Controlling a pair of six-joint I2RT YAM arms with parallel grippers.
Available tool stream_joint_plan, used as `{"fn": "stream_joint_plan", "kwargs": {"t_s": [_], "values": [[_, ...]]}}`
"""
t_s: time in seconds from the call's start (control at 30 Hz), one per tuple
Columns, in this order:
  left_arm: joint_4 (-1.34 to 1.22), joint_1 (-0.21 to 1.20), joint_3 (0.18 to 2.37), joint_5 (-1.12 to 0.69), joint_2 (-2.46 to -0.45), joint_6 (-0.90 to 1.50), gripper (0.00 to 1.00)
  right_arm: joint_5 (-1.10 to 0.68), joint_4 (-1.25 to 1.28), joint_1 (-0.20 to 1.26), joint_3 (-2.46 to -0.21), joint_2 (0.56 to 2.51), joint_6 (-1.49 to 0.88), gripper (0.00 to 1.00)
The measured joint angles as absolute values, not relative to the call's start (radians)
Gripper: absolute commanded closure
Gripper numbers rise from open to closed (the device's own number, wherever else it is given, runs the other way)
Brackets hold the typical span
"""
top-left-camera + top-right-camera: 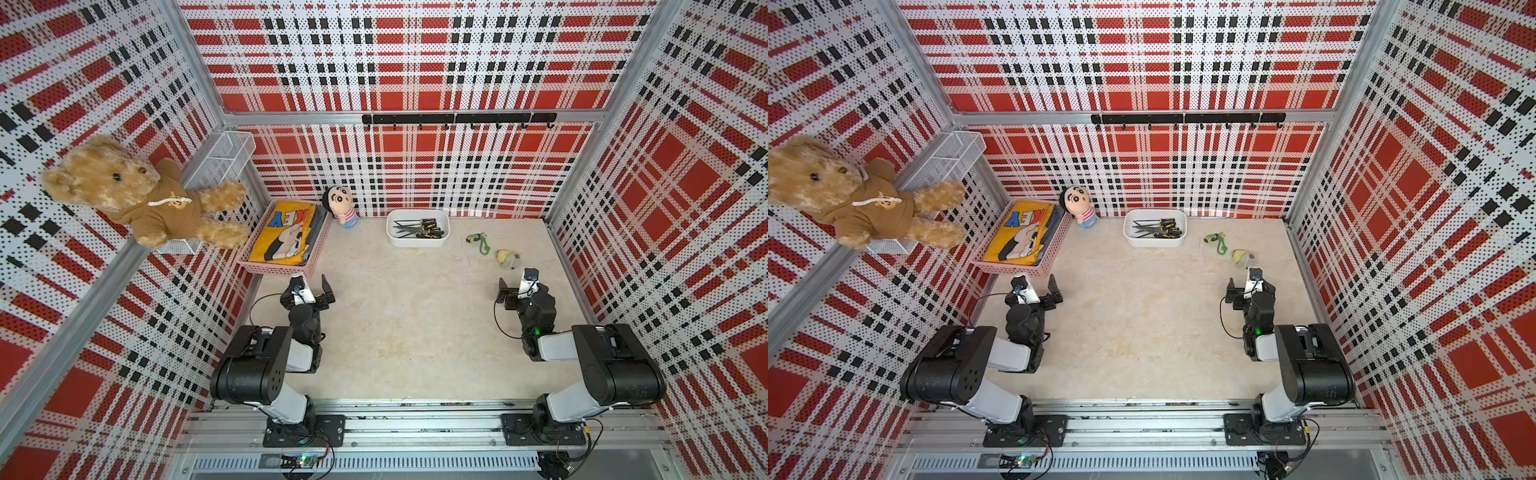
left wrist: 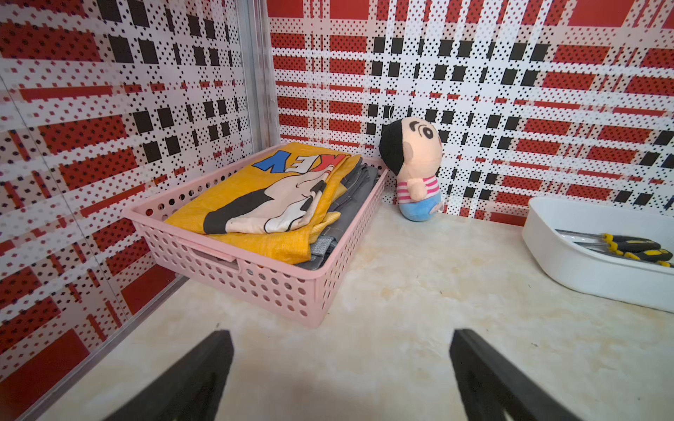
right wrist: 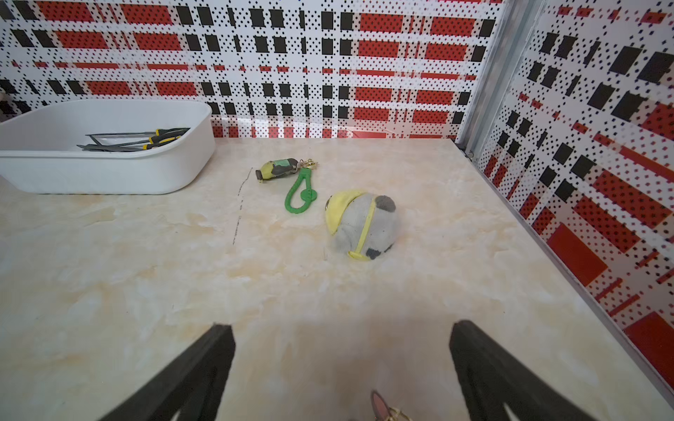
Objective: Take the file tool out of the storage box
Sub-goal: Move the storage box to the center of the board.
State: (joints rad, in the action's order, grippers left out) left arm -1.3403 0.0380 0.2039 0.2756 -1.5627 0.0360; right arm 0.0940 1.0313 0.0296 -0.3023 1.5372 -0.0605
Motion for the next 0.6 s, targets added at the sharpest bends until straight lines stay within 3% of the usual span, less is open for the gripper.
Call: {"fn": "stream_joint_plan", "kwargs": {"t_s": [0.5,0.6], "values": [[-1.340,0.034,0.204,0.270,-1.563,0.036,0.01,0.094,1.029,0.030,-0.303,1.537,-0.060,0.00],[-1.291,0.053,0.220,0.317,-1.540,0.034,0.01,0.102,0.867,0.030,-0.392,1.517,-0.062,0.00]]}}
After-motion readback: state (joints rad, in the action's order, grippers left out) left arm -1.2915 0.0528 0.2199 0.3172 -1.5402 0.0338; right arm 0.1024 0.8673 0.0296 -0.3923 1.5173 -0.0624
